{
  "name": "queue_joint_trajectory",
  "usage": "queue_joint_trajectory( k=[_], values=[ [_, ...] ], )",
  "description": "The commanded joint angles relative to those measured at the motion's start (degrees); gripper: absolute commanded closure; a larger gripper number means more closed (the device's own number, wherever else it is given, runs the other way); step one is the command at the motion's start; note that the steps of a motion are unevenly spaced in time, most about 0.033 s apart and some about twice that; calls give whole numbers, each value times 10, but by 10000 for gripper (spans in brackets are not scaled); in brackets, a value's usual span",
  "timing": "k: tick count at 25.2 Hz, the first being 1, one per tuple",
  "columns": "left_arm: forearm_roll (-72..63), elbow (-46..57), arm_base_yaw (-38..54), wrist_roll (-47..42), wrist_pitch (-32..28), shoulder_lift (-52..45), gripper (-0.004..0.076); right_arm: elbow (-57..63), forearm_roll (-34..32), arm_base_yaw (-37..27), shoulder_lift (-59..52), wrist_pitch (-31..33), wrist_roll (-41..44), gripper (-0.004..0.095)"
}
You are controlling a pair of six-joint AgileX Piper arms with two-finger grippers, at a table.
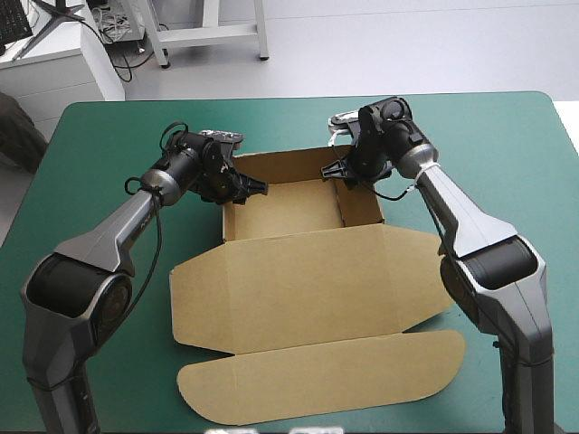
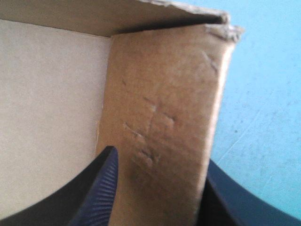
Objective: Fold the box
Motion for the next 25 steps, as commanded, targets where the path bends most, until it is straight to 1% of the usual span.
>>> queue_joint_trajectory(
  k=[1,8,13,17,20,23,25],
  values=[
    [-37,-15,-14,-10,13,-39,395,-28,9,-5,-42,10,-21,455],
    [-22,-18,-14,-10,19,-62,394,-37,9,-5,-43,10,-25,451],
    [8,-20,-14,-13,34,-76,394,-37,9,-5,-43,10,-34,450],
    [1,-20,-14,-13,37,-85,394,-37,9,-5,-43,10,-41,450],
    [5,-20,-14,-30,24,-90,394,-39,6,-6,-49,10,-51,450],
    [8,-20,-14,-38,27,-91,394,-40,12,-8,-55,10,-43,450],
    [24,-20,-14,-65,31,-92,394,-45,9,-9,-55,10,-34,450]
  ],
)
